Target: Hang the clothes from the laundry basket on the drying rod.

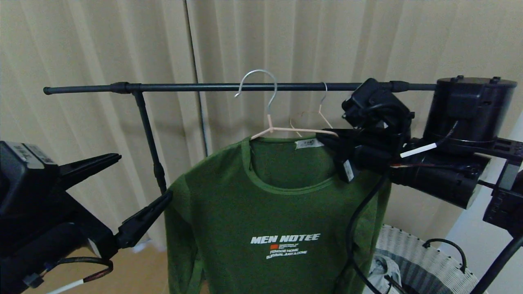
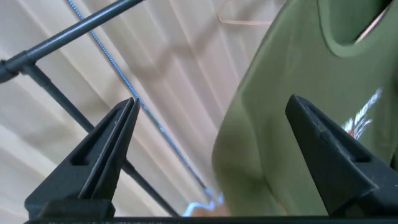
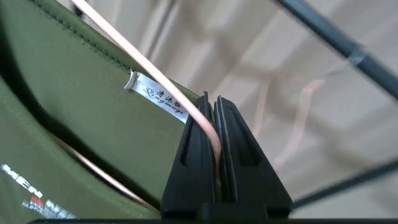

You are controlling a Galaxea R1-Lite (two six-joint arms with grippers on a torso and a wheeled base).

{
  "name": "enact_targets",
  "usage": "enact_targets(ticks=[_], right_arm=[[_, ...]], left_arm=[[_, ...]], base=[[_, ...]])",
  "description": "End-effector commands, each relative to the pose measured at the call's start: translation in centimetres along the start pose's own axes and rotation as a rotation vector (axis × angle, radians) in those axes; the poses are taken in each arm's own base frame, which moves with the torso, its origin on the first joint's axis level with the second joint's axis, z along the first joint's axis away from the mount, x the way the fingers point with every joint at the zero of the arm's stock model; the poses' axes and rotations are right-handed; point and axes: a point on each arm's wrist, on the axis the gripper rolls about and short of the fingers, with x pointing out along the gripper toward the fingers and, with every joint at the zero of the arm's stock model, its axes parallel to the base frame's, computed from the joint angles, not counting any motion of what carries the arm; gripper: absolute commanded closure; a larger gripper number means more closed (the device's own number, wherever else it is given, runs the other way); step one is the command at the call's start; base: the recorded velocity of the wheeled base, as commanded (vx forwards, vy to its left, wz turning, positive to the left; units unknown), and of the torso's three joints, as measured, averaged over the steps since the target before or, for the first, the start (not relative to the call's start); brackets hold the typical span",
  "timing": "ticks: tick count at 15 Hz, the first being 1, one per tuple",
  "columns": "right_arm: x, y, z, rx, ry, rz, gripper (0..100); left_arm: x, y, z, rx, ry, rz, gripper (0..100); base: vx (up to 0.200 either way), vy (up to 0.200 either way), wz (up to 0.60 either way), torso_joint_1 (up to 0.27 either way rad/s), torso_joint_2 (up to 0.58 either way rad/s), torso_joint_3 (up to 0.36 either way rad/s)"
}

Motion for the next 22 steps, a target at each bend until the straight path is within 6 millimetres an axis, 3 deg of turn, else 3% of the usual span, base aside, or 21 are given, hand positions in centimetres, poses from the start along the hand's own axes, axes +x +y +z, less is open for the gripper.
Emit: enact_targets(ticks=[1, 4, 10, 15, 22], right_arm=[[-1.4, -1.4, 0.4, 0.007, -0.021, -0.045, 100], [-2.0, -1.8, 0.7, 0.009, -0.035, -0.059, 100], [-3.2, -2.4, 1.5, 0.014, -0.077, -0.073, 100], [-3.7, -2.0, 2.2, 0.014, -0.108, -0.052, 100], [-4.6, -0.7, 3.3, 0.009, -0.154, -0.003, 100]], left_arm=[[-1.2, 0.0, -0.1, -0.012, -0.018, 0.009, 0], [-1.7, 0.0, -0.8, -0.02, 0.001, 0.021, 0], [-3.2, -0.7, -5.1, -0.014, 0.167, 0.034, 0], [-2.3, -0.9, -5.3, -0.017, 0.192, 0.007, 0], [-0.3, -0.4, -4.0, -0.06, 0.142, -0.075, 0]], base=[[0.0, 0.0, 0.0, 0.0, 0.0, 0.0], [0.0, 0.0, 0.0, 0.0, 0.0, 0.0], [0.0, 0.0, 0.0, 0.0, 0.0, 0.0], [0.0, 0.0, 0.0, 0.0, 0.0, 0.0], [0.0, 0.0, 0.0, 0.0, 0.0, 0.0]])
